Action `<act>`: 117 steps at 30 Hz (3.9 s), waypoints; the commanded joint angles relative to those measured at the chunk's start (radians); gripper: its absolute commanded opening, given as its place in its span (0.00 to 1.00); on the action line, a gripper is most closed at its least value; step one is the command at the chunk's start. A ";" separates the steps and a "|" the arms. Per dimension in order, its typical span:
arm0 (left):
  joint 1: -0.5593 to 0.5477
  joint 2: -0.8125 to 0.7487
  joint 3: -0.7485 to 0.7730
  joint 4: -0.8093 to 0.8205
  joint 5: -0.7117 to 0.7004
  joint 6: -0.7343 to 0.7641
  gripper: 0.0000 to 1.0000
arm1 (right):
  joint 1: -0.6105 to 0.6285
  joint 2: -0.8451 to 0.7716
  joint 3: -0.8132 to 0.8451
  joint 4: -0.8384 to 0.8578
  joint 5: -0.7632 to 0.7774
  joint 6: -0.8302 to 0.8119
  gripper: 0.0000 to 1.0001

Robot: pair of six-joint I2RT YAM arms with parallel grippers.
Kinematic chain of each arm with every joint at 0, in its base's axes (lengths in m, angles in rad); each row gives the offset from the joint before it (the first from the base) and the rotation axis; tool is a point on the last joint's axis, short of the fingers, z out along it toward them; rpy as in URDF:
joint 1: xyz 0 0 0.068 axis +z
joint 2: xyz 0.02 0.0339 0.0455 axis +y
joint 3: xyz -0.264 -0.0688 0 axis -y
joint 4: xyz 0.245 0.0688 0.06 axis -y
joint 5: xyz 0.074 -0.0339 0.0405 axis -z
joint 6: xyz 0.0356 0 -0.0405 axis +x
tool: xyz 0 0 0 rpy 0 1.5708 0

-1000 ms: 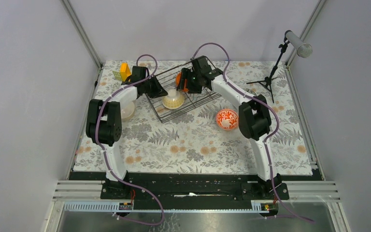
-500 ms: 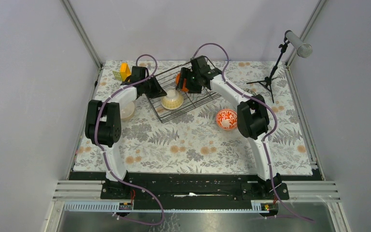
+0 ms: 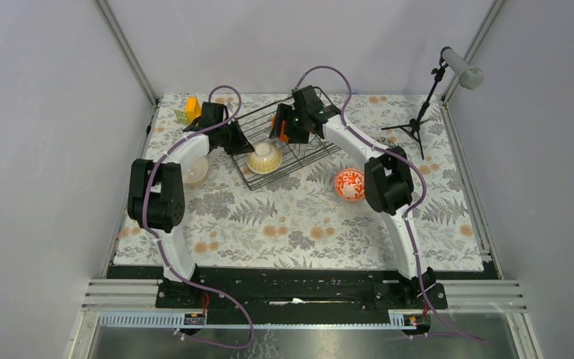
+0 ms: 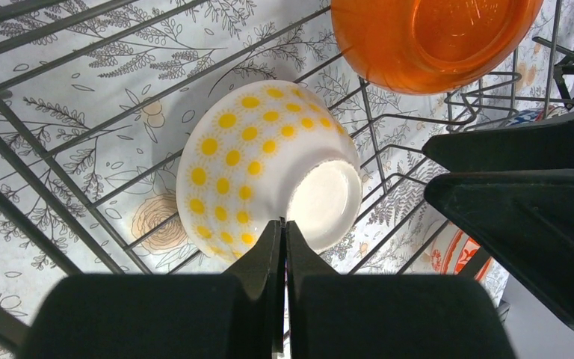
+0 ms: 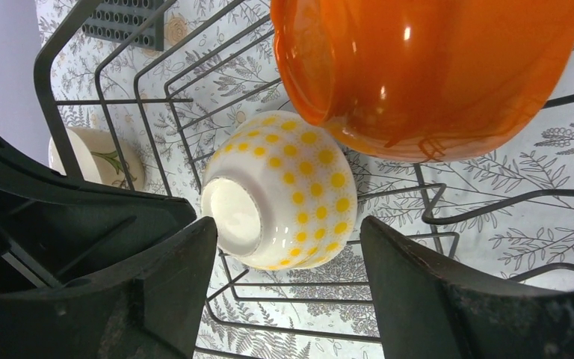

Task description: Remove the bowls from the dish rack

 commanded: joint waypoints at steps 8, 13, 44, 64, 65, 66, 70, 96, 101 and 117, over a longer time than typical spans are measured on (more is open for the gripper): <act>0.002 -0.099 0.031 -0.047 -0.031 0.029 0.23 | 0.045 -0.004 -0.001 -0.020 0.030 -0.061 0.81; -0.002 -0.124 0.029 -0.056 -0.056 0.031 0.35 | 0.050 0.005 -0.010 -0.021 0.048 -0.077 0.79; -0.076 -0.366 -0.105 0.012 -0.244 0.011 0.52 | 0.059 0.135 0.094 -0.072 0.045 -0.061 0.74; -0.076 -0.407 -0.100 -0.153 -0.589 -0.030 0.99 | 0.063 0.153 0.132 -0.044 0.021 -0.039 0.91; -0.073 -0.413 -0.108 -0.155 -0.611 -0.043 0.99 | 0.064 0.154 0.123 -0.045 0.014 -0.038 0.91; -0.066 -0.418 -0.116 -0.154 -0.623 -0.052 0.99 | 0.063 0.157 0.118 -0.044 0.008 -0.033 0.91; -0.025 -0.433 -0.162 -0.114 -0.562 -0.070 0.99 | 0.066 0.180 0.106 -0.026 -0.024 0.007 0.88; -0.007 -0.365 -0.203 -0.048 -0.413 -0.030 0.99 | 0.070 0.188 0.068 0.027 -0.131 0.081 0.94; -0.002 -0.325 -0.199 -0.050 -0.405 -0.023 0.91 | 0.077 0.174 0.085 -0.074 -0.056 0.012 0.94; -0.002 -0.240 -0.224 0.042 -0.282 0.006 0.48 | 0.084 0.230 0.114 -0.074 -0.119 0.074 0.90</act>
